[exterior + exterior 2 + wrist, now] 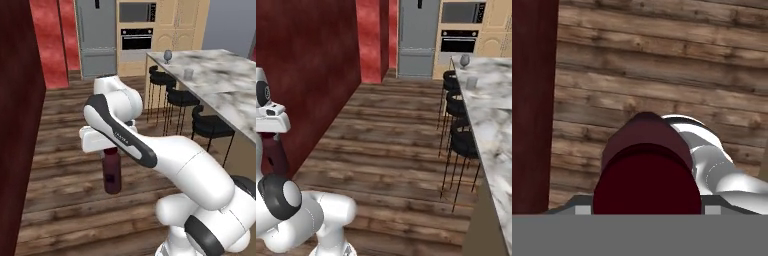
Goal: There is a wine glass and glass cup on the dining counter. Place the wine bottle next to the wine glass and the juice bottle next to the glass cup.
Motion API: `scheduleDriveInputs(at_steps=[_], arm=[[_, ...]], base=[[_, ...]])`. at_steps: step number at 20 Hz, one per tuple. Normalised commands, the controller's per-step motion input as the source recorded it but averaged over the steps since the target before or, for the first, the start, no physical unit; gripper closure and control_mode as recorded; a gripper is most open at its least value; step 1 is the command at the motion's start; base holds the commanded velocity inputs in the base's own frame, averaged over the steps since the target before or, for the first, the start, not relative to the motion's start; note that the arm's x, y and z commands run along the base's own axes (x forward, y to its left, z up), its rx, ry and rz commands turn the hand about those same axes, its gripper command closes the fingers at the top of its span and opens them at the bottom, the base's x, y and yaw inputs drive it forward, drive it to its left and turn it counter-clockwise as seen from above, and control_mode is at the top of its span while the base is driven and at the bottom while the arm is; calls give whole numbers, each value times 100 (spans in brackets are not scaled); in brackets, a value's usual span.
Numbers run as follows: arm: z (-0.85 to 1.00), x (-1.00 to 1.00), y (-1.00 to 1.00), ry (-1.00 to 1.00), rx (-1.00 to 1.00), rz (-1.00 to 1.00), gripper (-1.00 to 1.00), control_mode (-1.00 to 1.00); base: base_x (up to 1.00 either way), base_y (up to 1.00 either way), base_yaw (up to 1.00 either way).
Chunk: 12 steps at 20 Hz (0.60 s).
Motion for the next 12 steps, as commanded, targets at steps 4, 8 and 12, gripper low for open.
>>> scheduleDriveInputs(at_steps=[4, 8, 12], arm=[[0, 0, 0, 0, 0, 0, 100, 100], [0, 0, 0, 0, 0, 0, 100, 100], [0, 0, 0, 0, 0, 0, 100, 100]], base=[[84, -5, -11], [83, -2, -13], [81, 0, -17]])
